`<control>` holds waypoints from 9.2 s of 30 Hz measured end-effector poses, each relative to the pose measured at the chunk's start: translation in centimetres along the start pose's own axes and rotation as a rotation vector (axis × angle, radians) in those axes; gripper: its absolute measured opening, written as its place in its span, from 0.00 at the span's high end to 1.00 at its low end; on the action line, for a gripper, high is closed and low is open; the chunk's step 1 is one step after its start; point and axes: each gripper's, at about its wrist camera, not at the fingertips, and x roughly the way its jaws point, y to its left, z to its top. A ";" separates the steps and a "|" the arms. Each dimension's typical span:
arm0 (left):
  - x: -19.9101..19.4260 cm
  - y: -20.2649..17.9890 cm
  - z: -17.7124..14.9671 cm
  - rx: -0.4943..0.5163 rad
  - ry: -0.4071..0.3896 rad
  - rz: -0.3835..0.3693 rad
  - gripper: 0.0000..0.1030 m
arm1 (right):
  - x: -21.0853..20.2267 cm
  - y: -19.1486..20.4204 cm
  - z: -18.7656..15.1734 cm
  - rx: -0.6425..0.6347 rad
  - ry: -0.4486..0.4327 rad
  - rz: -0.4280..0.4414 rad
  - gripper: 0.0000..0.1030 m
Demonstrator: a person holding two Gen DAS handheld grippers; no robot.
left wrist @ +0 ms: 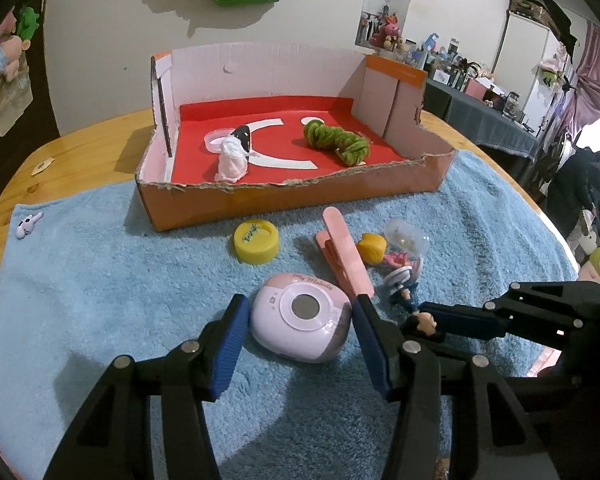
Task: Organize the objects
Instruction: 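Grasp the small boy figure with the right tool while the left tool grasps the pink round gadget, then carry the boy figure and pink gadget into the red-lined box with both tools, then open the right tool over the green bundles while the left tool releases the pink gadget, then move both tools back out of the box toward the towel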
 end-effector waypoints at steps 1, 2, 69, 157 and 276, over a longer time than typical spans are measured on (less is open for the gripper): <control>0.0 0.0 0.0 0.001 -0.002 0.002 0.46 | 0.0 0.0 0.0 0.001 0.000 0.003 0.79; -0.1 0.0 -0.1 0.002 -0.005 0.003 0.46 | -0.1 0.0 -0.1 0.003 0.000 0.006 0.79; -2.2 0.3 4.3 -0.031 -0.107 -0.015 0.46 | -5.5 -2.5 3.9 0.059 -0.179 0.059 0.79; 10.5 4.5 13.1 -0.071 0.111 -0.033 0.46 | 6.4 -11.4 13.3 0.171 0.044 0.027 0.79; 3.3 3.4 9.7 -0.072 -0.015 0.052 0.17 | -1.5 -7.9 9.1 0.122 -0.070 0.027 0.26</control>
